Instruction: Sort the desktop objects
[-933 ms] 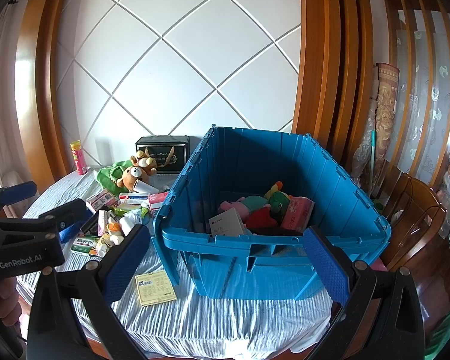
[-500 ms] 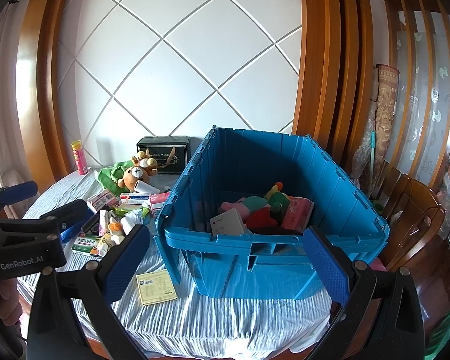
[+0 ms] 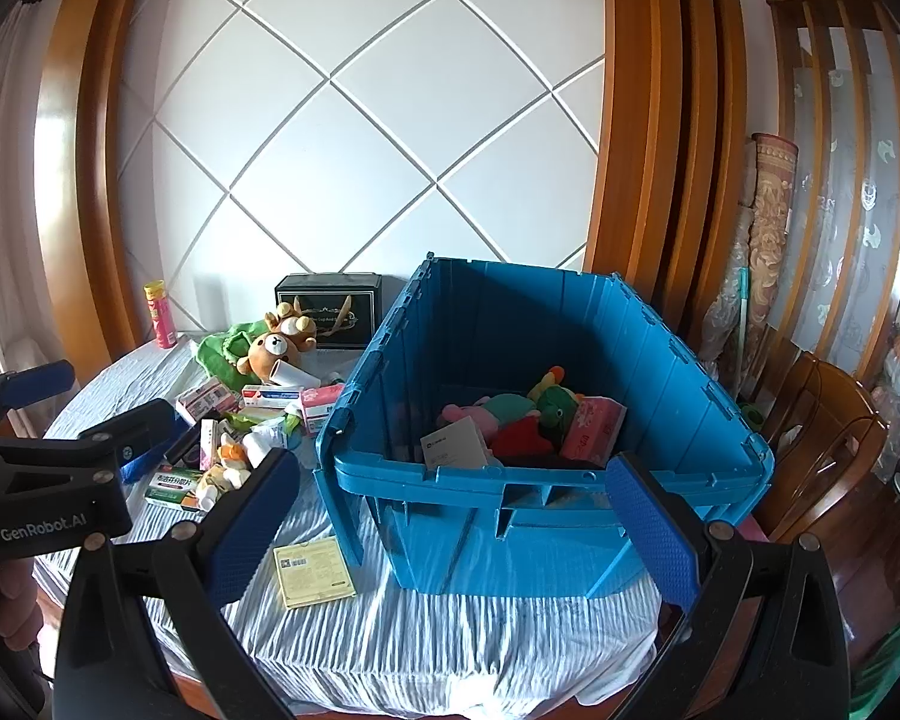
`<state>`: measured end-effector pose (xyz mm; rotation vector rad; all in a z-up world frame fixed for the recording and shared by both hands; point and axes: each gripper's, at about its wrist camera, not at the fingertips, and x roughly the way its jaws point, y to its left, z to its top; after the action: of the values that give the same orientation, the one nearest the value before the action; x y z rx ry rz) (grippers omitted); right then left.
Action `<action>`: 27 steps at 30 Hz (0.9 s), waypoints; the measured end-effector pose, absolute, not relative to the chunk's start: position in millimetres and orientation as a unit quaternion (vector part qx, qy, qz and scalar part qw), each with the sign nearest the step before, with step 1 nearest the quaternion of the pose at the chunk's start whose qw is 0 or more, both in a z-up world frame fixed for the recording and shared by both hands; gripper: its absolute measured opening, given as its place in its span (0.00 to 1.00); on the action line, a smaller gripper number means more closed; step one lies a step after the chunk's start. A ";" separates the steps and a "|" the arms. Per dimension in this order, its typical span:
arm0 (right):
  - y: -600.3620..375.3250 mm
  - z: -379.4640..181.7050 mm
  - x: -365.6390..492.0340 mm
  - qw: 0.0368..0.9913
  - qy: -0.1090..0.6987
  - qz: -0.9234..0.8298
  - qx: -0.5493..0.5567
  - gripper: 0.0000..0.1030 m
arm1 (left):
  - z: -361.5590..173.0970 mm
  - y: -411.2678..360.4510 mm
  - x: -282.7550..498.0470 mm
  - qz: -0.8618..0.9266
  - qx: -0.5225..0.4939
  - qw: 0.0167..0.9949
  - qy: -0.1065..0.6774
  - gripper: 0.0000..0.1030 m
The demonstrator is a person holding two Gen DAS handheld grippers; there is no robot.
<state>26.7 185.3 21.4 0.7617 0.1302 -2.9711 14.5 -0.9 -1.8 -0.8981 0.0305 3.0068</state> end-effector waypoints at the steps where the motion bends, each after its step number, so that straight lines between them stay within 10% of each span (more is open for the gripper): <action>1: 185.1 21.6 27.0 0.036 0.043 -0.967 0.248 1.00 | -1.5 -1.2 14.4 0.958 -0.286 0.002 0.010 1.00; 27: 170.3 18.6 32.0 0.036 0.049 -0.967 0.247 1.00 | -4.5 -9.7 20.2 0.958 -0.287 0.002 0.005 1.00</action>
<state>32.0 170.3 18.6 0.7593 0.1503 -2.9709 20.2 -9.7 -4.5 -0.9017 0.0170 3.0055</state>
